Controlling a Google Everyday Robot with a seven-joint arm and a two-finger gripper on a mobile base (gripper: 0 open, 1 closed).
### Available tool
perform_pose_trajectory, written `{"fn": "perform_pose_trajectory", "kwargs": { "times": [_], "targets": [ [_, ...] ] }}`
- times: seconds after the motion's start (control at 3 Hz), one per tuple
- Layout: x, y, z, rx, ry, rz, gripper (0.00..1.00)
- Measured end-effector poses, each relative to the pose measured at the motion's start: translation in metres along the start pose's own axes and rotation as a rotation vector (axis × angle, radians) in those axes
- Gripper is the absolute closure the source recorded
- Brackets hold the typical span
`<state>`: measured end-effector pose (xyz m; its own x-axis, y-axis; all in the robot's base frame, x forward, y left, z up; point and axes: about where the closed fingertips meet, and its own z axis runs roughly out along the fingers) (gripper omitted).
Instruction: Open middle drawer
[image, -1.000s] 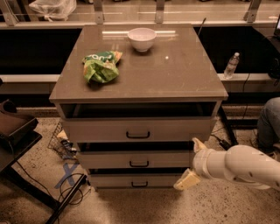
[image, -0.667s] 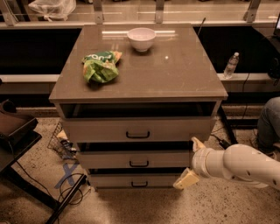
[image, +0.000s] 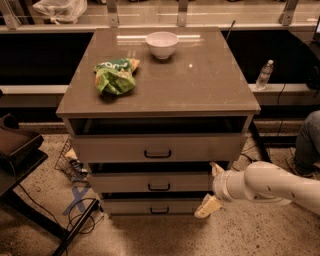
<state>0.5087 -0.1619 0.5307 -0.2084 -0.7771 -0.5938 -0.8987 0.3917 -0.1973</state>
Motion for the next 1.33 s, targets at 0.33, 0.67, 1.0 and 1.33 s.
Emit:
{"fn": "perform_pose_trajectory", "kwargs": {
  "times": [0.33, 0.67, 1.0, 1.33],
  "targets": [
    [0.019, 0.005, 0.039, -0.063, 0.010, -0.018, 0.00],
    [0.028, 0.002, 0.073, -0.089, -0.001, -0.037, 0.00],
    [0.023, -0.028, 0.116, -0.115, -0.019, -0.092, 0.00],
    [0.022, -0.031, 0.116, -0.112, -0.020, -0.094, 0.00]
  ]
}}
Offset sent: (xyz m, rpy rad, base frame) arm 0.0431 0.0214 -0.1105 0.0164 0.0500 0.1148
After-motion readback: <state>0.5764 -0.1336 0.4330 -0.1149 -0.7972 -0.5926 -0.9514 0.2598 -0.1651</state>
